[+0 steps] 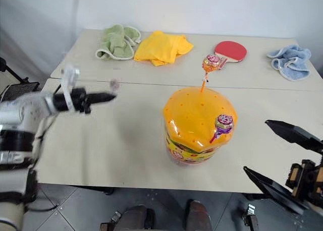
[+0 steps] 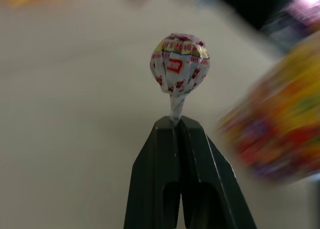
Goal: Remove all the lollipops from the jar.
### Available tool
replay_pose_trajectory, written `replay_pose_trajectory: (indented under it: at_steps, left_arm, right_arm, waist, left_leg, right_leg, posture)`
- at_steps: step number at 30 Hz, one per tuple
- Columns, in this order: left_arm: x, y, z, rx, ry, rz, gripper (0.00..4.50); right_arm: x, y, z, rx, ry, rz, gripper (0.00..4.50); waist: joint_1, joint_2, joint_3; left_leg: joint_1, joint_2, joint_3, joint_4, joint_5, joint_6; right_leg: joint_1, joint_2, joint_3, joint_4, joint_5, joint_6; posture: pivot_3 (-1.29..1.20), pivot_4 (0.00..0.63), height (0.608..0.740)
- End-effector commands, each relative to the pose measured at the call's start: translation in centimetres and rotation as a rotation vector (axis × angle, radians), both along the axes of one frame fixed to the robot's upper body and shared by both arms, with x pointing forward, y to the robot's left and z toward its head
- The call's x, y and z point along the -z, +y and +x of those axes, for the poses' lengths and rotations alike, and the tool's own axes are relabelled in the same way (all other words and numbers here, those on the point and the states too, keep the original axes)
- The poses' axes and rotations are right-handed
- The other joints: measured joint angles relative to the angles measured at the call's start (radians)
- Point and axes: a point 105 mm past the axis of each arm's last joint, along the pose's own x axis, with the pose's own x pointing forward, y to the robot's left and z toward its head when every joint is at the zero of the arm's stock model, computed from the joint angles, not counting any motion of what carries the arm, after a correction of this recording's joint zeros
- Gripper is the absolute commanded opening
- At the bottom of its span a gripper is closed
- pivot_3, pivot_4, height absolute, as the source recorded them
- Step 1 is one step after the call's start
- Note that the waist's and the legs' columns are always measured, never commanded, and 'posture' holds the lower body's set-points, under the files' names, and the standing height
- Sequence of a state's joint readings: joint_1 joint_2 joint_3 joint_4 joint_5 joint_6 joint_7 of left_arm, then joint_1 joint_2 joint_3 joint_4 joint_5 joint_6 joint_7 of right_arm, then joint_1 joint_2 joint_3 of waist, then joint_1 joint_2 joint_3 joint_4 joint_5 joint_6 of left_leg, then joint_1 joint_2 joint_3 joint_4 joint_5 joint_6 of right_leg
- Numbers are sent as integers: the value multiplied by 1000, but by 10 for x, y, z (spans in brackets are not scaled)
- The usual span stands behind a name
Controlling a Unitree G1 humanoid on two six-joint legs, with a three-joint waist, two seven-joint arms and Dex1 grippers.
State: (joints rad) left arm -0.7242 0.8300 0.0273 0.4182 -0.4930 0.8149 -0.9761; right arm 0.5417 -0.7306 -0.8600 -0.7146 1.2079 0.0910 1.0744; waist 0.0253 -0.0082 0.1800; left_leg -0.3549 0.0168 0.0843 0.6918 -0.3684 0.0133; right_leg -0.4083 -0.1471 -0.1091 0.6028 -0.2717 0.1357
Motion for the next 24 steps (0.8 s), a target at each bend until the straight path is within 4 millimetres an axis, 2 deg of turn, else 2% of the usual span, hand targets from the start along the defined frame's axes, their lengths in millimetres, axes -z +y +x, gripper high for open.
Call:
replay_pose_trajectory:
  at_steps: [1,6,8,9,11,14,18,21,22,24]
  left_arm:
    - [6,32,-8,-128,18,111,19]
    - [26,70,-30,-252,79,223,19]
    - [23,64,-40,-216,105,172,19]
    - [21,62,-42,-216,111,151,506]
    - [24,61,-47,-202,111,166,1037]
    - [27,69,-50,-209,119,225,1950]
    - [18,81,-49,-165,78,239,3162]
    - [2,75,-47,-68,-10,179,4164]
    - [-9,66,-49,18,-71,117,4416]
    - [-43,42,-53,191,-273,-23,4416]
  right_arm:
    - [-1,2,-1,-38,-13,-24,4500]
    - [10,4,3,-78,26,-27,4500]
    - [15,-5,10,-58,49,-55,4500]
    - [17,-9,12,-52,57,-69,4500]
    - [17,-11,15,-52,56,-70,4500]
    - [17,-11,16,-56,55,-61,4500]
    - [20,-19,18,-42,152,-40,4500]
    - [13,-24,21,-10,149,-19,4500]
    - [9,-25,22,-4,139,-12,4500]
    - [1,-21,23,-11,118,-1,4500]
  waist:
    - [2,-2,1]
    - [1,-3,0]
    - [-1,-3,0]
    - [-1,-3,0]
    - [-1,-3,0]
    - [-1,-3,0]
    - [-1,-3,0]
    - [2,-3,0]
    - [2,-3,0]
    - [2,-3,0]
  left_leg:
    - [-1,0,0,0,0,0]
    - [-1,1,-5,5,-4,0]
    - [0,1,-6,5,-4,0]
    - [0,2,-5,5,-5,0]
    - [1,2,-3,5,-5,1]
    - [1,3,-3,5,-5,0]
    - [1,3,2,5,-6,0]
    - [1,3,7,5,-6,0]
    - [1,3,7,5,-6,1]
    - [1,3,7,5,-6,0]
  right_leg:
    - [-1,0,0,0,0,0]
    - [0,0,0,2,0,0]
    - [0,0,0,3,0,0]
    - [0,0,0,3,0,0]
    - [-1,-1,0,3,0,0]
    - [-1,0,0,4,0,0]
    - [-1,0,0,4,0,0]
    - [-1,0,0,3,0,0]
    - [-1,0,0,3,0,0]
    - [-2,0,0,3,0,0]
  posture:
    - [0,150,740]
    - [0,150,740]
    - [0,150,740]
    - [0,150,740]
    - [0,150,740]
    - [0,150,740]
    - [0,150,740]
    - [0,150,740]
    - [0,150,740]
    - [0,150,740]
